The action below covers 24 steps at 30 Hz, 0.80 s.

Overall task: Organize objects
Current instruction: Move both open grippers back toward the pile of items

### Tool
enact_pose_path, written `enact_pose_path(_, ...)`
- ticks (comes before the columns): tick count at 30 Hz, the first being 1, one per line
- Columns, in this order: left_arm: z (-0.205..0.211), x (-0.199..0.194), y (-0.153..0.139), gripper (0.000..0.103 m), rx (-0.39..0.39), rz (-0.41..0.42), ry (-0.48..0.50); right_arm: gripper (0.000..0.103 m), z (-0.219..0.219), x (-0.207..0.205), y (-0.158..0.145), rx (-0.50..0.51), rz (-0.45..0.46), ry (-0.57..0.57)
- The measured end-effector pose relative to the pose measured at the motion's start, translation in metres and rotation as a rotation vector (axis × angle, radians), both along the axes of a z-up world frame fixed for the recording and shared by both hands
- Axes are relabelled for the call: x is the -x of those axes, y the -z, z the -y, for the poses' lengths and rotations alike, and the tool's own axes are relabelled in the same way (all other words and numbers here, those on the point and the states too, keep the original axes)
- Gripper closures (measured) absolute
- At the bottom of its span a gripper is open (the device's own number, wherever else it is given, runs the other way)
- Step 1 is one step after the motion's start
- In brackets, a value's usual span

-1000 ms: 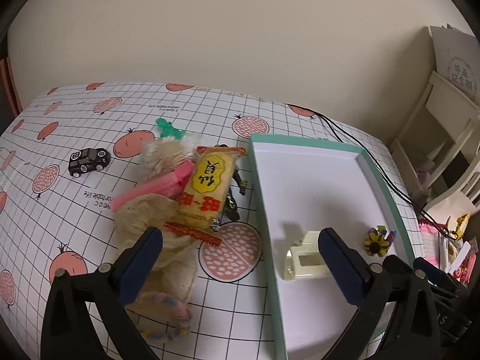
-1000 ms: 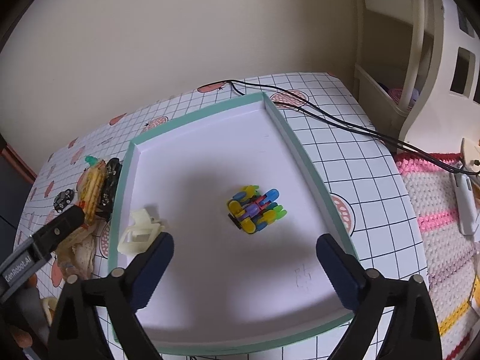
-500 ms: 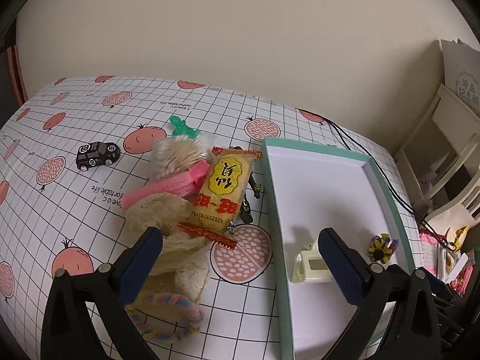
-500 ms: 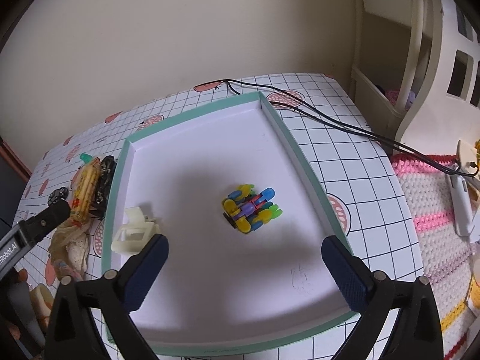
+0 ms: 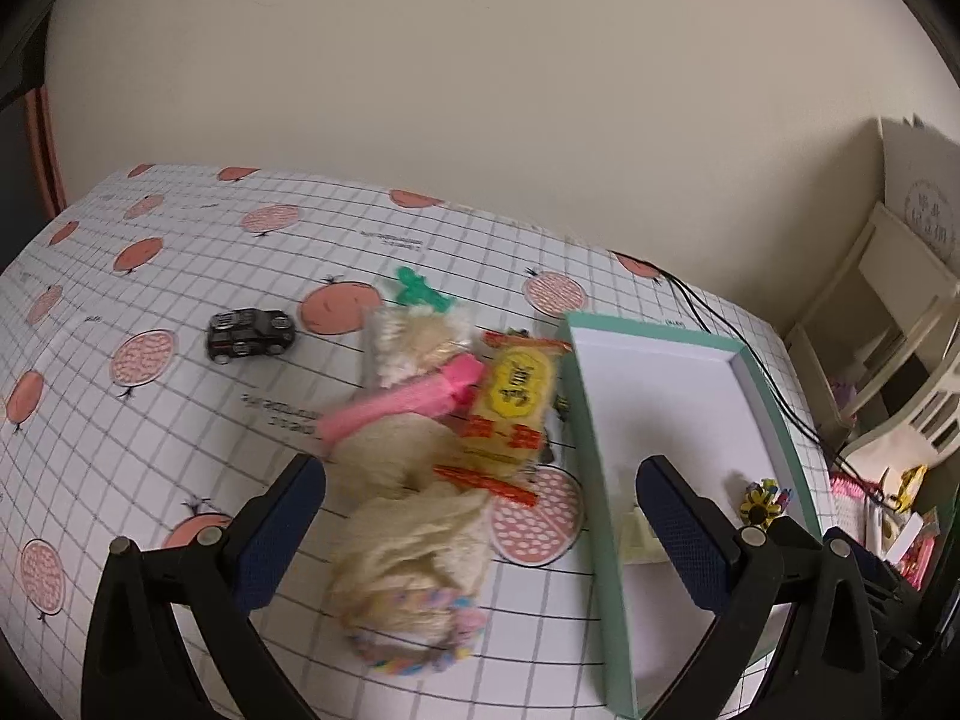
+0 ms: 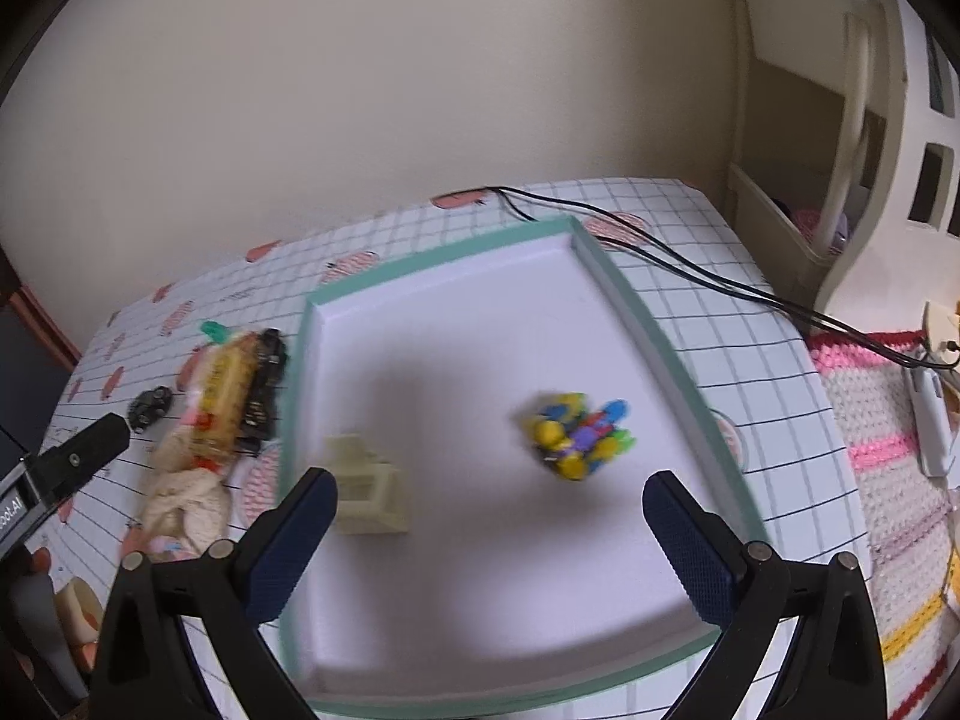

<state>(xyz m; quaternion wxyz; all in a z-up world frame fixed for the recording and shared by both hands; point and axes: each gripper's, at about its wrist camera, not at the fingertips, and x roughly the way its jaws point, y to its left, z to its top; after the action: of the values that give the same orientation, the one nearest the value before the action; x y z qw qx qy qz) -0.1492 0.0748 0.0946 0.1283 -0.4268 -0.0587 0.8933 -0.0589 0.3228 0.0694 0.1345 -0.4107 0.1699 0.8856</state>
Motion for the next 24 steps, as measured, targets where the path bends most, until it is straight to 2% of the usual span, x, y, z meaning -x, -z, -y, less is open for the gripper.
enact_pose_path(4,0.031,0.001,-0.004,0.0,-0.006,0.001,-0.037,0.0,0.019,0.006,-0.011,-0.001,-0.047,-0.026)
enact_pose_path(9,0.067,0.007,-0.001,0.0,0.058,0.007,-0.089,0.0,0.045,0.016,-0.019,0.016,-0.098,-0.067)
enact_pose_path(13,0.093,0.013,0.008,0.0,0.067,0.053,-0.123,0.0,0.071,0.026,-0.021,0.036,-0.122,-0.121)
enact_pose_path(21,0.125,0.025,0.033,0.0,0.049,0.169,-0.21,0.001,0.131,0.05,-0.005,0.015,-0.055,-0.259)
enact_pose_path(23,0.127,0.026,0.039,0.0,0.054,0.187,-0.218,0.004,0.143,0.055,0.004,0.007,-0.011,-0.296)
enact_pose_path(24,0.127,0.027,0.041,0.0,0.059,0.196,-0.222,0.009,0.148,0.057,0.01,0.002,0.015,-0.314)
